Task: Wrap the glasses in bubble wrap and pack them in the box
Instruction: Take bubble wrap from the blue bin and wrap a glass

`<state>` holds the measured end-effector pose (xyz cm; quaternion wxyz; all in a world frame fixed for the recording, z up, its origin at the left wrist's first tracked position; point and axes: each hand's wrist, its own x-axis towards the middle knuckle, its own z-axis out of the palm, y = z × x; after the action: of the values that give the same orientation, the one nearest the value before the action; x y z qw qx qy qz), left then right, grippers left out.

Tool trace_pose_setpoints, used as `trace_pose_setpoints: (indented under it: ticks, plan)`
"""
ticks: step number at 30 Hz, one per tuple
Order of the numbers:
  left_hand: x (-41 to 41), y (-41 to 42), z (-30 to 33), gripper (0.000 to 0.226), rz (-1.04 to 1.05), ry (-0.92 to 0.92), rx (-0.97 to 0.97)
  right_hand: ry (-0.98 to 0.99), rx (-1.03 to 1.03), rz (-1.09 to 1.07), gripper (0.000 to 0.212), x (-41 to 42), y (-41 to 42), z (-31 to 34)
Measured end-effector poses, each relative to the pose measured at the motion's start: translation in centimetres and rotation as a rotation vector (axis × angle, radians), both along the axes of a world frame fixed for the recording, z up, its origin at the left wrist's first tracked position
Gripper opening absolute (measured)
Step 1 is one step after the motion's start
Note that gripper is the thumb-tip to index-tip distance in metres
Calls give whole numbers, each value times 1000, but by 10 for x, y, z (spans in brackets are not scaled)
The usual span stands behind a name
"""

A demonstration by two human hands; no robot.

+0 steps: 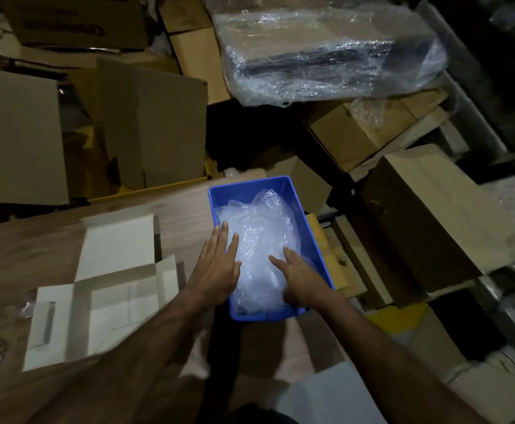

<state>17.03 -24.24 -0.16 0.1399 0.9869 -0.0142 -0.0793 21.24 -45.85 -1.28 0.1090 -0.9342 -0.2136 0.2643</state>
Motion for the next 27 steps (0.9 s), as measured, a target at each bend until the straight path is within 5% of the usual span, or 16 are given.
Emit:
trace_pose_setpoints:
  ticks: [7,18,24,27]
  plan:
    - [-3,0,-2,68,3,-32,-17,-103,223,8,49,3,4,-7]
    - [-64,11,35,87,-2,-60,-430,-546,597,-49,51,-7,6,26]
    - [-61,-10,20,127,75,-19,-328,-609,793,-7,48,-27,45,58]
    - [-44,-17,28,111,194,-125,-447,-564,840,20,52,-35,59,82]
